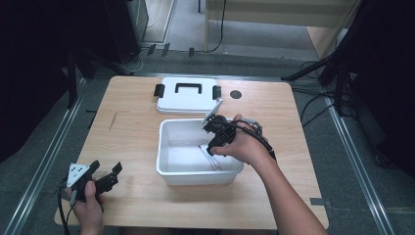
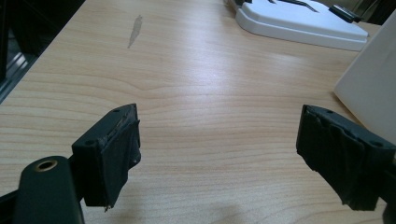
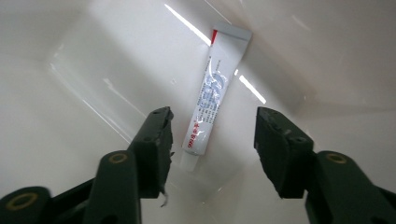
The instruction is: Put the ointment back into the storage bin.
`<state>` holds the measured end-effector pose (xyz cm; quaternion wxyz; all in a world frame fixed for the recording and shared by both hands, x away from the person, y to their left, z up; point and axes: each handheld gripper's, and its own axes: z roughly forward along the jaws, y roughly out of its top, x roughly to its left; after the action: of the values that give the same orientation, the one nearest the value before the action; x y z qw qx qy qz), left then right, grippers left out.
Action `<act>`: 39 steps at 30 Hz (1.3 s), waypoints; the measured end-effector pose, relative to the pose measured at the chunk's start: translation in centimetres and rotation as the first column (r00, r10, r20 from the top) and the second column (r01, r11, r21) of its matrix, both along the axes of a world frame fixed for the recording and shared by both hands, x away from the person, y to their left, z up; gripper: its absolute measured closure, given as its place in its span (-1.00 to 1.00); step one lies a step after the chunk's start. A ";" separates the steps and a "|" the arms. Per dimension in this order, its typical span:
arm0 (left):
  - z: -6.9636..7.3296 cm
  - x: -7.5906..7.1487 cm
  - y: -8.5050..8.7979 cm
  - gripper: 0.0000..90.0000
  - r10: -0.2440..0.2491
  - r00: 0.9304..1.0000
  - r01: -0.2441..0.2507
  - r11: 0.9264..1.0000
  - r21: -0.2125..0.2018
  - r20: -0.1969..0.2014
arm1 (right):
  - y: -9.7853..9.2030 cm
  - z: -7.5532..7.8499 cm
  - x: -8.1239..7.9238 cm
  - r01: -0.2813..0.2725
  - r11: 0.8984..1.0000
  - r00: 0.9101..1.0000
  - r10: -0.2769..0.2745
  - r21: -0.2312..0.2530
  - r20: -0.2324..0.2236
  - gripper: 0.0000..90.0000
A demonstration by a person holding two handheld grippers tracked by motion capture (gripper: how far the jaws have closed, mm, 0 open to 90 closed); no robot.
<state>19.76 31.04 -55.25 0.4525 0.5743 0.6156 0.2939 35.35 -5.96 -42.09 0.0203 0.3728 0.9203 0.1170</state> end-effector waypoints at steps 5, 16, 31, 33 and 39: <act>0.0 0.0 0.0 -0.68 0.000 1.000 0.000 1.000 0.000 -0.001 | -0.6 1.4 -0.5 -0.034 0.999 0.998 0.032 0.036 0.047 -0.24; 0.0 0.0 0.0 -0.68 0.001 1.000 -0.001 1.000 -0.001 0.002 | -3.2 4.4 -1.2 -0.038 0.990 0.982 0.011 0.137 0.191 -0.66; 0.0 0.0 0.0 -0.68 0.000 1.000 0.000 1.000 0.002 -0.001 | -10.1 4.0 -0.8 0.181 0.947 0.928 -0.254 0.265 0.272 -1.00; 0.0 0.0 0.0 -0.68 0.000 1.000 0.000 1.000 0.003 -0.001 | -11.3 3.5 -1.1 0.192 0.933 0.916 -0.281 0.303 0.287 -1.00; 0.0 0.0 -0.1 -0.68 0.001 1.000 -0.001 1.000 0.006 -0.001 | -14.4 1.4 -1.6 0.235 0.896 0.897 -0.349 0.377 0.271 -1.00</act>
<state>19.78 30.98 -55.24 0.4504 0.5757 0.6150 0.2958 33.75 -20.33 -40.69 0.1287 0.4814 0.8025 0.3282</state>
